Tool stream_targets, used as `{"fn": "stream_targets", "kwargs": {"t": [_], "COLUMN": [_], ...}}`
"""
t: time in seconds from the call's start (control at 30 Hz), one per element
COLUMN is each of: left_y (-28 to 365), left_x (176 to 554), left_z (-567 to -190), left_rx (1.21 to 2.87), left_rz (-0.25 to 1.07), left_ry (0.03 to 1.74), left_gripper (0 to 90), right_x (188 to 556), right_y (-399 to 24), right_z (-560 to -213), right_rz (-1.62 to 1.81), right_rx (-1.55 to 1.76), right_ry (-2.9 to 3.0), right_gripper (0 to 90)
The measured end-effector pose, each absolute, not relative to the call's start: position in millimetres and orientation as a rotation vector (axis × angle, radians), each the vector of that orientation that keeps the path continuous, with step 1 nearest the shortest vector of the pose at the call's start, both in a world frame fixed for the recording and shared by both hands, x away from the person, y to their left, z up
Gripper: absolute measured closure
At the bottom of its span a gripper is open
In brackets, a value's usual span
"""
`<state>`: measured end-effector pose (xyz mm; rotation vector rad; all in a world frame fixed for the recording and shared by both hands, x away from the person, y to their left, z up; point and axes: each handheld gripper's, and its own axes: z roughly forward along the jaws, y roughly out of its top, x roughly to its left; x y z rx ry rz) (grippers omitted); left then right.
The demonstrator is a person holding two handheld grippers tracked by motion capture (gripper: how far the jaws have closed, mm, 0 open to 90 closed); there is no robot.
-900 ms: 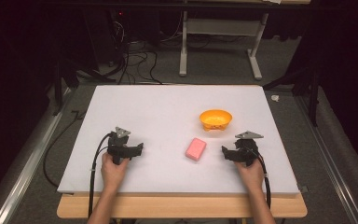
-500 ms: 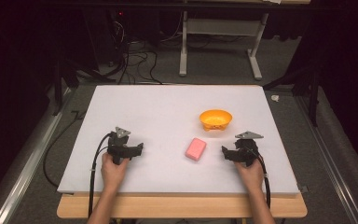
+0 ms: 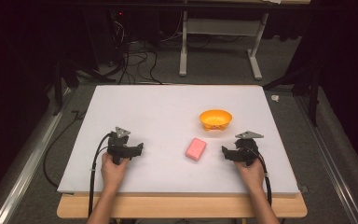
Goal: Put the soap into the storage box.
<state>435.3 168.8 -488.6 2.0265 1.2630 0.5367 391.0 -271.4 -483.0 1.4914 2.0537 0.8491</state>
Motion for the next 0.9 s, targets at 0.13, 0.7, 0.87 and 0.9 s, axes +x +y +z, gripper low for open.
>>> {"fn": "stream_targets", "kwargs": {"t": [0.13,0.7,0.87,0.9], "left_y": [168.9,168.6,168.7,168.7], "left_x": [435.2,435.2,435.2,435.2], "left_z": [-488.3,-488.6,-488.6,-488.6], "left_rx": [2.03,2.025,2.025,2.025], "left_rz": [0.533,0.535,0.535,0.535], "left_ry": [1.263,1.265,1.265,1.265], "left_gripper": [16.7,16.7,16.7,16.7], "right_x": [391.3,382.3,380.2,379.7], "right_y": [-270.5,-259.5,-255.4,-254.3], "right_z": [-482.6,-463.5,-461.3,-461.0], "right_rz": [0.837,0.959,0.992,1.014], "right_rx": [1.49,1.445,1.426,1.422], "right_ry": [2.052,2.092,2.109,2.115], "right_gripper": [20.6,16.1,15.2,14.6]}}
